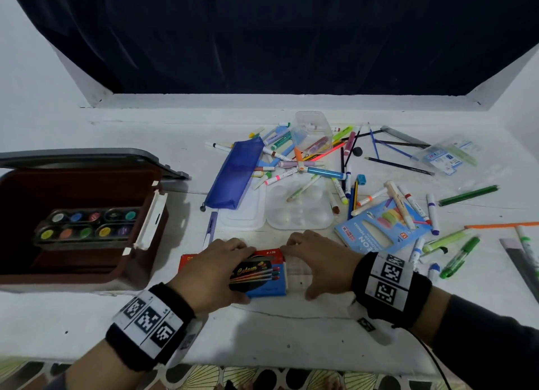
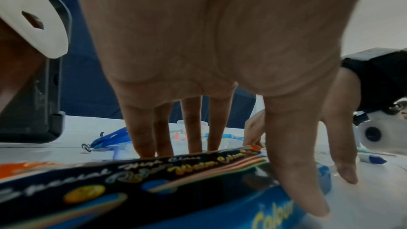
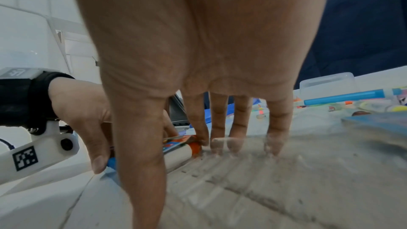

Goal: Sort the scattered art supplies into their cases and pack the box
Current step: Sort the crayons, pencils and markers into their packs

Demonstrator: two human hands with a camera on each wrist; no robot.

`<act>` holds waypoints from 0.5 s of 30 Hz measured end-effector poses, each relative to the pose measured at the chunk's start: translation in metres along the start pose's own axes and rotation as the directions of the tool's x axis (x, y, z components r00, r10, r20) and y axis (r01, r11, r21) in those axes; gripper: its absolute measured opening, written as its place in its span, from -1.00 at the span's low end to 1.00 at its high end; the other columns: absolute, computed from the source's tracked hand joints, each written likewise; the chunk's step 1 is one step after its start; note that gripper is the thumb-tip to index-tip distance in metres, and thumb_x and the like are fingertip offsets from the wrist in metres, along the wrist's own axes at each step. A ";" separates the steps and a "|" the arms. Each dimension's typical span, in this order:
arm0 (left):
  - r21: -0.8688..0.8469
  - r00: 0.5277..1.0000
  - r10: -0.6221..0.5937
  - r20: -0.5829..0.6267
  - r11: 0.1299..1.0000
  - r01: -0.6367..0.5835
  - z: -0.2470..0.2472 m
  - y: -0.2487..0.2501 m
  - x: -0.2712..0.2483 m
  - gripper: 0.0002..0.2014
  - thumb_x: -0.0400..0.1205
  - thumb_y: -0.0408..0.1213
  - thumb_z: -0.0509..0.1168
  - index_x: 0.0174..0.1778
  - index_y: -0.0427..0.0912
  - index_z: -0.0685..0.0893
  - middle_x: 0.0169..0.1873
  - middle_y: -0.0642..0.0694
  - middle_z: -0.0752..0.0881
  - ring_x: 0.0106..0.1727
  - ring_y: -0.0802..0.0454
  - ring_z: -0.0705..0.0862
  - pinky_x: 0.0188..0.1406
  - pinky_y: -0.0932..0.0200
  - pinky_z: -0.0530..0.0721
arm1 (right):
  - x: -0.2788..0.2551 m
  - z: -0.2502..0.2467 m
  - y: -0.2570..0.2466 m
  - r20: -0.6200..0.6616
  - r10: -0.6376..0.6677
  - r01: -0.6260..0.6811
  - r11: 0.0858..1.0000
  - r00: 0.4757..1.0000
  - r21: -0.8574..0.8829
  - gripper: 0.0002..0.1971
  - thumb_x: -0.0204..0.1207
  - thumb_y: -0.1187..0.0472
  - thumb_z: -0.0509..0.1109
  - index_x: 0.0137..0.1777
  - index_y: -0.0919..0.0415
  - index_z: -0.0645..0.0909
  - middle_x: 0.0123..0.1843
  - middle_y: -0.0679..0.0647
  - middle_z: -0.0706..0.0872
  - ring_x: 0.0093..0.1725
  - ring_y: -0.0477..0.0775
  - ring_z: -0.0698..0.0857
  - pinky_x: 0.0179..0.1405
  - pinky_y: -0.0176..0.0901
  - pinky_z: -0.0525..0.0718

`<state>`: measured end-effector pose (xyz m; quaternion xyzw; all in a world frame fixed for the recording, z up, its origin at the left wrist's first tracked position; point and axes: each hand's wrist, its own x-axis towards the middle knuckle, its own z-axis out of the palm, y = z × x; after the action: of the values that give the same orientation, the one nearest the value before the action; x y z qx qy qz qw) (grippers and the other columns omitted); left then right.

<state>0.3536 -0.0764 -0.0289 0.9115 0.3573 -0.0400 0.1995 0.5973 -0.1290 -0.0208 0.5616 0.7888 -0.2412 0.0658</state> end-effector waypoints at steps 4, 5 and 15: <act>-0.025 1.000 -0.020 0.008 0.999 0.021 -0.002 0.000 -0.003 -0.16 0.43 0.15 0.55 0.62 0.19 0.34 0.39 0.22 0.46 0.31 0.19 0.41 0.37 0.18 0.48 | 0.004 0.003 -0.003 -0.062 -0.011 0.015 0.997 0.998 0.076 -0.14 0.24 0.02 0.70 0.55 0.04 0.44 0.37 -0.01 0.49 0.32 0.03 0.43 0.31 -0.15 0.43; -0.025 1.000 -0.025 0.011 0.999 0.025 -0.003 0.001 -0.004 -0.16 0.44 0.15 0.55 0.62 0.19 0.34 0.39 0.23 0.46 0.32 0.18 0.40 0.38 0.16 0.49 | 0.004 0.004 -0.004 -0.070 -0.005 0.011 0.996 0.998 0.086 -0.15 0.23 0.01 0.71 0.54 0.04 0.46 0.36 -0.01 0.50 0.32 0.03 0.44 0.33 -0.12 0.45; -0.080 0.997 -0.040 0.072 0.996 0.046 -0.006 -0.002 -0.002 0.00 0.40 0.12 0.57 0.70 0.07 0.20 0.56 0.16 0.34 0.49 0.13 0.36 0.52 0.14 0.41 | -0.008 0.002 -0.011 -0.076 0.086 -0.087 0.996 0.993 -0.010 0.01 0.32 -0.14 0.62 0.69 0.05 0.17 0.54 -0.01 0.34 0.48 0.05 0.33 0.47 0.09 0.41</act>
<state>0.3504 -0.0741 -0.0239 0.8927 0.3710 -0.0619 0.2484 0.5896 -0.1396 -0.0164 0.6034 0.7673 -0.2114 0.0499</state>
